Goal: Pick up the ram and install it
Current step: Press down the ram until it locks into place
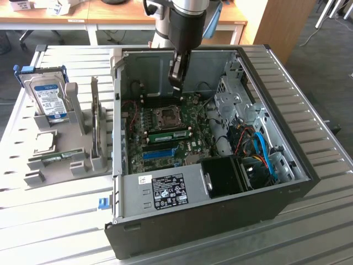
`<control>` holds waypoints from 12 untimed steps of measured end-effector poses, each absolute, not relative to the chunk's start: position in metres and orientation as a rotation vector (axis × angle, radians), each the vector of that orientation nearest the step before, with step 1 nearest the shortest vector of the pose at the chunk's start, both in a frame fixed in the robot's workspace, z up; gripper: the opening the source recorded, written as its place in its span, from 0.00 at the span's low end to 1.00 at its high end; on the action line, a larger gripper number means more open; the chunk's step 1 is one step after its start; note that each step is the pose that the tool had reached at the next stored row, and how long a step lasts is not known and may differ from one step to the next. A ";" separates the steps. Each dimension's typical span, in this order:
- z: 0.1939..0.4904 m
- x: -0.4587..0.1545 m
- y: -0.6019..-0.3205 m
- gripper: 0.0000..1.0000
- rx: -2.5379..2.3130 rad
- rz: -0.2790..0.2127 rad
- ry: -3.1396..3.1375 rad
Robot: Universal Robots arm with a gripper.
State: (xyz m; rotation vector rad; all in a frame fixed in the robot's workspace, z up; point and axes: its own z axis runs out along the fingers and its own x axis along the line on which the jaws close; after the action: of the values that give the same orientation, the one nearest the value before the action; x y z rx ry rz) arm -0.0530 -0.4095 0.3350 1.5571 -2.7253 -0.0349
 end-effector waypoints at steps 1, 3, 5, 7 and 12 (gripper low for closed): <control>0.335 -0.053 -0.409 0.11 1.533 -0.035 -2.739; 0.335 -0.053 -0.409 0.11 1.482 -0.035 -2.768; 0.335 -0.053 -0.409 0.11 1.432 -0.035 -2.794; 0.335 -0.053 -0.409 0.11 1.382 -0.035 -2.820; 0.334 -0.053 -0.409 0.11 1.252 -0.035 -2.881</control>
State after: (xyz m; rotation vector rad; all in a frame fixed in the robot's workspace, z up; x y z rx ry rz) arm -0.0530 -0.4094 0.3343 1.2516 -2.8812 -0.0352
